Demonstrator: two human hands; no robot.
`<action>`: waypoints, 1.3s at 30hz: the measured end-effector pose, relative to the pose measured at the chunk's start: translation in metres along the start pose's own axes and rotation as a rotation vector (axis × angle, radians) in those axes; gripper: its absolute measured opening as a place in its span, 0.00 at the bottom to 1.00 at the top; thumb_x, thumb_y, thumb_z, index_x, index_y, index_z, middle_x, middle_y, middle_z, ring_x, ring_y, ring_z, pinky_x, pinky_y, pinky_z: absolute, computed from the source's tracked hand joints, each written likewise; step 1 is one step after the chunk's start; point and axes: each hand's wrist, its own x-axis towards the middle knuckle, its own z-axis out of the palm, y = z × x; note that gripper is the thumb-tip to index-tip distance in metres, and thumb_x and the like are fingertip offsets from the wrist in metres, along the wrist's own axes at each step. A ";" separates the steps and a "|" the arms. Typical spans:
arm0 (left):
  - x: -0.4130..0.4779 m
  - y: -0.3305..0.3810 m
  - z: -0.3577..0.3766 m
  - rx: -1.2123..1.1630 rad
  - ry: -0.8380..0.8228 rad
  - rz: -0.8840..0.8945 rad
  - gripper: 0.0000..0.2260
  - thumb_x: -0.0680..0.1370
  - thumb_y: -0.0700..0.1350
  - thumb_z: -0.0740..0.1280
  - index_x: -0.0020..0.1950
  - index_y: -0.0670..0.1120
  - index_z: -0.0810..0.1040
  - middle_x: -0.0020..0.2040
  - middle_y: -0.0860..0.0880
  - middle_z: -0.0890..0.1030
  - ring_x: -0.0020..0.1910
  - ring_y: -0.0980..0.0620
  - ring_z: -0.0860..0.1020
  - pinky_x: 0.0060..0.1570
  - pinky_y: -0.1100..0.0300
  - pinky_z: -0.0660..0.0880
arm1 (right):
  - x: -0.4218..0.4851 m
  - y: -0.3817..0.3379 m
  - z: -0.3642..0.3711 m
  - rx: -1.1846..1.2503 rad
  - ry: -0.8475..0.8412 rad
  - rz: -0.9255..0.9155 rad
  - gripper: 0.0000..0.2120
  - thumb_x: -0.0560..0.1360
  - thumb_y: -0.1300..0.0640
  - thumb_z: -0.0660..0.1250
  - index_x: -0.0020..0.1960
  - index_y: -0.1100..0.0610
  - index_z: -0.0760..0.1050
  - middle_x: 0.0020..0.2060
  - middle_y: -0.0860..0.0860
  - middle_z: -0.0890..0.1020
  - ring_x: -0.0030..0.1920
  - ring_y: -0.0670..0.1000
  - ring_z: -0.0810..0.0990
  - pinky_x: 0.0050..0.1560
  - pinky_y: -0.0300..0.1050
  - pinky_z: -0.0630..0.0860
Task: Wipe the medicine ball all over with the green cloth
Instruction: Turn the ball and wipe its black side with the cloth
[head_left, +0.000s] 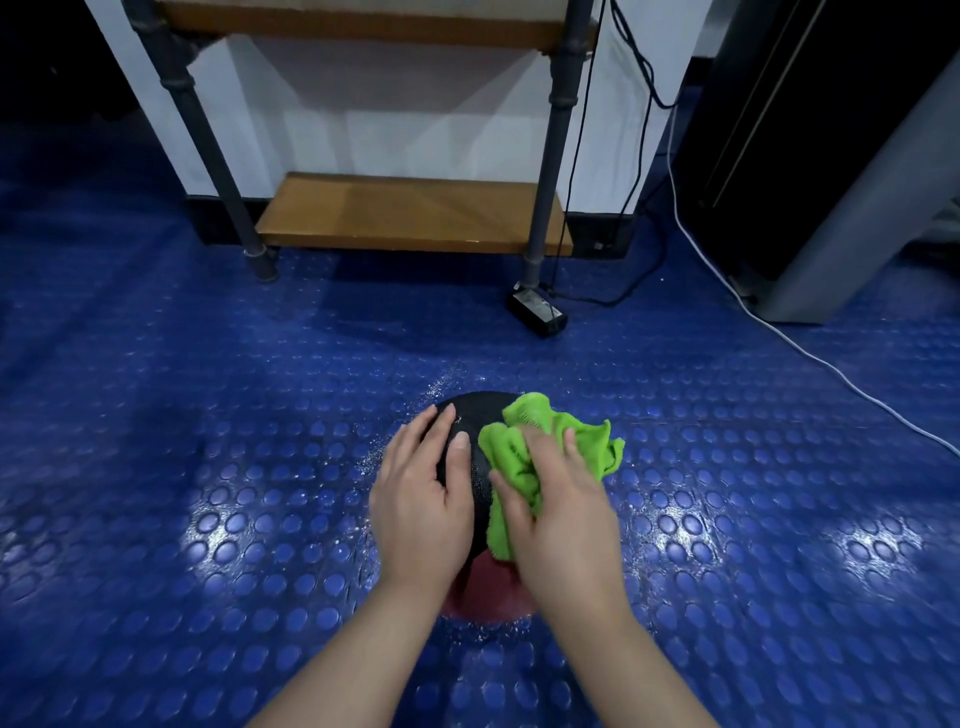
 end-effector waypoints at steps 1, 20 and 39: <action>0.001 0.002 0.001 0.020 -0.005 -0.002 0.27 0.78 0.63 0.50 0.70 0.56 0.76 0.71 0.58 0.73 0.72 0.54 0.68 0.68 0.44 0.68 | -0.006 0.002 0.002 0.017 0.013 -0.031 0.19 0.75 0.39 0.58 0.65 0.39 0.64 0.67 0.46 0.75 0.75 0.50 0.60 0.63 0.61 0.70; 0.002 0.023 0.016 0.175 -0.029 0.013 0.28 0.78 0.64 0.47 0.70 0.58 0.74 0.71 0.59 0.72 0.73 0.51 0.66 0.67 0.42 0.66 | 0.078 0.018 -0.018 0.012 -0.058 0.202 0.11 0.80 0.49 0.60 0.59 0.52 0.70 0.38 0.55 0.78 0.41 0.59 0.73 0.41 0.51 0.70; -0.006 0.027 0.016 0.197 -0.008 0.033 0.25 0.79 0.63 0.50 0.68 0.57 0.77 0.69 0.58 0.74 0.71 0.51 0.69 0.63 0.43 0.68 | 0.041 0.025 -0.023 0.260 0.070 0.055 0.07 0.75 0.51 0.68 0.53 0.48 0.75 0.42 0.40 0.80 0.43 0.42 0.76 0.44 0.34 0.70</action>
